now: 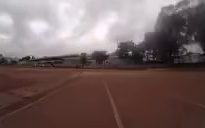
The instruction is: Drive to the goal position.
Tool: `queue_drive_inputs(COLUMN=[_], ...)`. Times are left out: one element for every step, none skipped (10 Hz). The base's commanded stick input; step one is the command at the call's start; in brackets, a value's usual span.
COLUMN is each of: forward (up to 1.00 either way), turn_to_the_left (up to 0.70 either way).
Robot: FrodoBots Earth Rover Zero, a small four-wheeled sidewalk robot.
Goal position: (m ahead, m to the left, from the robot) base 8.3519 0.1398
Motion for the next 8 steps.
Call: queue_drive_inputs(forward=[0.70, 0.70, 0.70, 0.70, 0.70, 0.70, 0.70, 0.70], turn_to_the_left=[0.00, 0.00, 0.00, 0.00, 0.00, 0.00, 0.00, 0.00])
